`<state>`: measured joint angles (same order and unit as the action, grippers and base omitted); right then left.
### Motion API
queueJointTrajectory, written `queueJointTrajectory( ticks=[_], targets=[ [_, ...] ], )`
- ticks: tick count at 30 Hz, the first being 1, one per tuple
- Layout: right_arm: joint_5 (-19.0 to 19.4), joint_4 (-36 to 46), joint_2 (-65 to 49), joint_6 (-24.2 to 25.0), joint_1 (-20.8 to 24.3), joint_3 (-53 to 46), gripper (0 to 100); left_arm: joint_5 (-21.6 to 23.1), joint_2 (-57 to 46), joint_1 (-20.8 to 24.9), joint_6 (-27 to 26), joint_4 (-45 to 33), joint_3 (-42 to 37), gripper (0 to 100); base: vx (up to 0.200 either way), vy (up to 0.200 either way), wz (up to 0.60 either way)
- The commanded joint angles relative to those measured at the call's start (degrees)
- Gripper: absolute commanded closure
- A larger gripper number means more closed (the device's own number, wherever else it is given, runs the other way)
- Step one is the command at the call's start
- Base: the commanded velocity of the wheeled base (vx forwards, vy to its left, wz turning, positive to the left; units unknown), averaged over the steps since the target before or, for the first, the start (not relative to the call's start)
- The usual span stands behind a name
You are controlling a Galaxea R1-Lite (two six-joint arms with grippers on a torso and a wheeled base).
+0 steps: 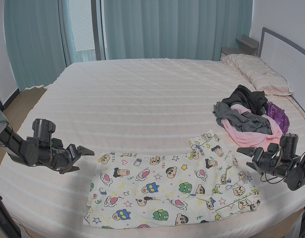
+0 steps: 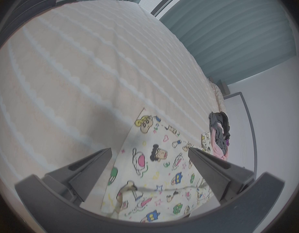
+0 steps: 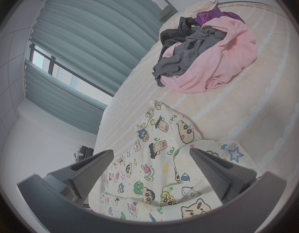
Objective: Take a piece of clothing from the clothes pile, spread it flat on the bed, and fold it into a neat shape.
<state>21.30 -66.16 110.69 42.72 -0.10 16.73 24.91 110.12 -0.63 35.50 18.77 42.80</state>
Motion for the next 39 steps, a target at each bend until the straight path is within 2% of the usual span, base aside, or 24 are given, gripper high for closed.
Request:
queueJointTrajectory(
  ticks=[1,8,12,16,24,37,38,39],
  targets=[
    [-0.1,0.0,0.0,0.0,1.6,-0.1,0,-2.3,6.5,0.5,0.1,-0.5,7.7,0,0.000,0.000,0.00],
    [-0.5,0.3,0.4,-0.6,3.4,-0.1,0,-1.7,17.6,1.7,-0.3,-0.8,20.4,0,0.000,0.000,0.00],
    [-0.5,0.4,0.6,-1.1,3.4,-0.1,0,0.6,20.6,2.3,-0.3,-3.1,26.0,0,0.000,0.000,0.00],
    [-0.5,0.4,0.6,-1.1,3.6,0.0,0,0.9,23.0,2.8,-0.4,-5.2,30.4,0,0.000,0.000,0.00],
    [-0.5,0.2,1.5,-1.1,4.1,0.1,0,0.7,25.0,3.1,-3.9,-5.3,31.0,0,0.000,0.000,0.00],
    [-0.5,0.0,3.0,-1.2,4.1,0.4,0,0.7,26.0,4.6,-3.9,-5.2,31.0,0,0.000,0.000,0.00],
    [-0.5,0.0,3.1,-1.2,4.0,0.5,0,0.7,26.0,4.6,-3.9,-5.2,31.1,100,0.000,0.000,0.00],
    [-0.5,0.0,3.2,-1.1,4.0,0.5,0,0.6,25.9,4.5,-3.9,-5.2,31.1,100,0.000,0.000,0.00]
  ],
)
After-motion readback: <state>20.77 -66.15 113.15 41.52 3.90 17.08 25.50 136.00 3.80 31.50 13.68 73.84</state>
